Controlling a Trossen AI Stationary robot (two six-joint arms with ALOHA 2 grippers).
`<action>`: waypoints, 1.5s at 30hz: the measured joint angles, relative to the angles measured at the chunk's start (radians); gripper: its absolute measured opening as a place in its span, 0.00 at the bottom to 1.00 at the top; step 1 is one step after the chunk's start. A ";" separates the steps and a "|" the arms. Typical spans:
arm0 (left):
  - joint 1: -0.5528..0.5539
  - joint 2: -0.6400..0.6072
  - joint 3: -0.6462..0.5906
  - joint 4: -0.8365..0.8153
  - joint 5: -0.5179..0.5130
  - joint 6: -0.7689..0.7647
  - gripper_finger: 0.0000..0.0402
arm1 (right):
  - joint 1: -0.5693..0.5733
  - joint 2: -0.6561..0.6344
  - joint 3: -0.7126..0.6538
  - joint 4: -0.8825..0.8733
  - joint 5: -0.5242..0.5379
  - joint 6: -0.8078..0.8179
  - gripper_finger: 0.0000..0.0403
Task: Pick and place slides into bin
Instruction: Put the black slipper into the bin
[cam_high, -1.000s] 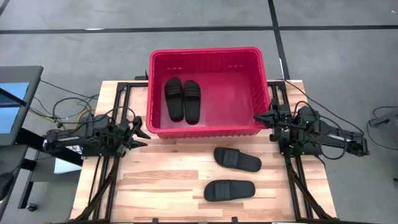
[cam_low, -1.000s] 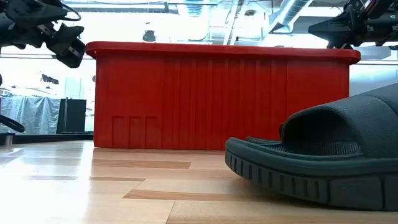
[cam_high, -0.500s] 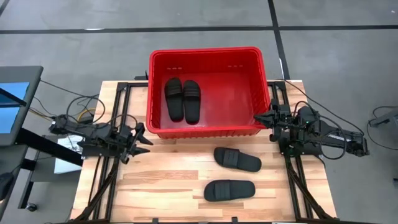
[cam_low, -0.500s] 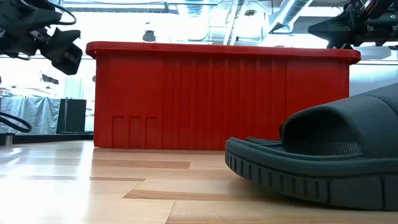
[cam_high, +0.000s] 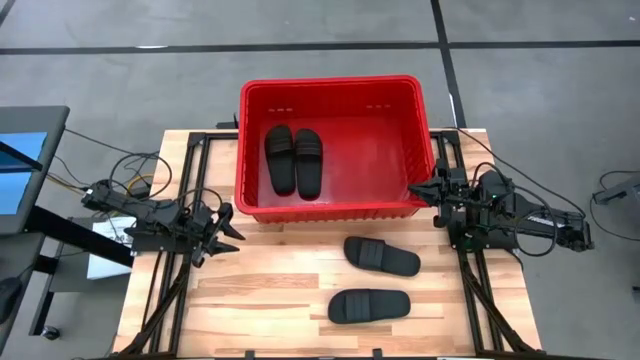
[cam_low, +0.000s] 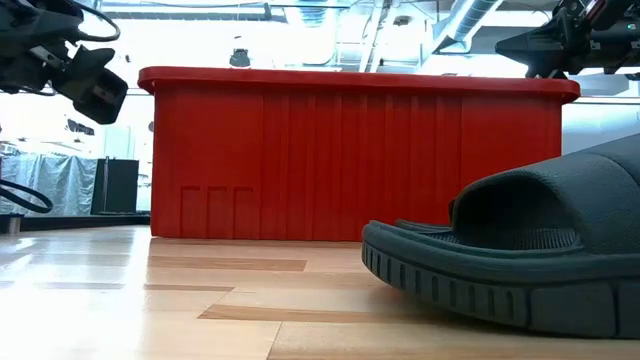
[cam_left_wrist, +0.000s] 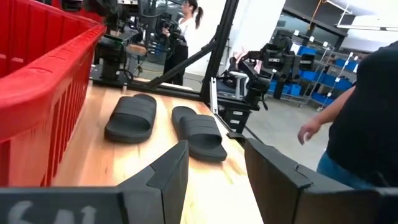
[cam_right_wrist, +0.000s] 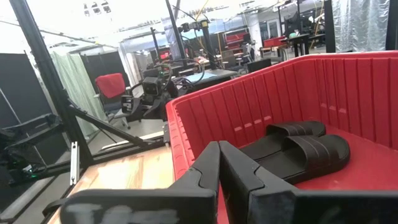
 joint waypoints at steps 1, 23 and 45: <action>0.000 0.000 0.000 0.000 -0.001 0.005 0.37 | 0.000 0.000 0.000 0.000 0.000 0.000 0.00; 0.000 0.000 -0.001 0.000 -0.006 0.074 0.37 | 0.000 0.000 0.000 0.000 0.000 0.000 0.00; 0.001 0.000 -0.002 -0.001 -0.007 0.074 0.37 | -0.001 0.025 -0.002 0.342 0.033 0.377 0.00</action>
